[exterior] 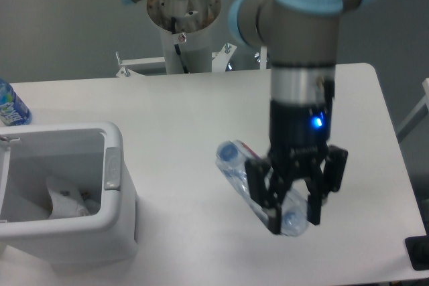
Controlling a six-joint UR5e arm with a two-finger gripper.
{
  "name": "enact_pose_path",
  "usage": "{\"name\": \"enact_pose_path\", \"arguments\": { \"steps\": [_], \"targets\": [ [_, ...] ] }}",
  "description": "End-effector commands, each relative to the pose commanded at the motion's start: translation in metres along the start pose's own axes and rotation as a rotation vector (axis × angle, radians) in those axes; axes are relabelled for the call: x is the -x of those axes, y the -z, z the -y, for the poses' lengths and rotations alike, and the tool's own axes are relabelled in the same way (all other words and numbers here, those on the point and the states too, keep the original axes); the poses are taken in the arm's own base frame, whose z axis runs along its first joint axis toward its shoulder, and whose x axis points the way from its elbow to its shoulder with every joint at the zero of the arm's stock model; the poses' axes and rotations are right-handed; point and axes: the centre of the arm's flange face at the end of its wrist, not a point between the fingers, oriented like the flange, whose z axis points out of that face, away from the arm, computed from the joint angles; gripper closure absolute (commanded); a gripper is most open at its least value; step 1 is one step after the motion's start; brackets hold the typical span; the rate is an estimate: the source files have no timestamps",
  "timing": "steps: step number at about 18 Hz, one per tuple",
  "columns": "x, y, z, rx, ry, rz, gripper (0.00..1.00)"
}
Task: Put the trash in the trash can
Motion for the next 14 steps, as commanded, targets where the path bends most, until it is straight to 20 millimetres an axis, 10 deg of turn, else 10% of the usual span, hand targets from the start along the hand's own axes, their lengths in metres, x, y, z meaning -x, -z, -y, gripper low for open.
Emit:
{"name": "enact_pose_path", "arguments": {
  "steps": [6,14],
  "targets": [
    [-0.108,0.015,-0.016,-0.014,-0.101,-0.116,0.49],
    [-0.189,-0.016,-0.062,0.068,-0.159,-0.224,0.48]
  ]
}}
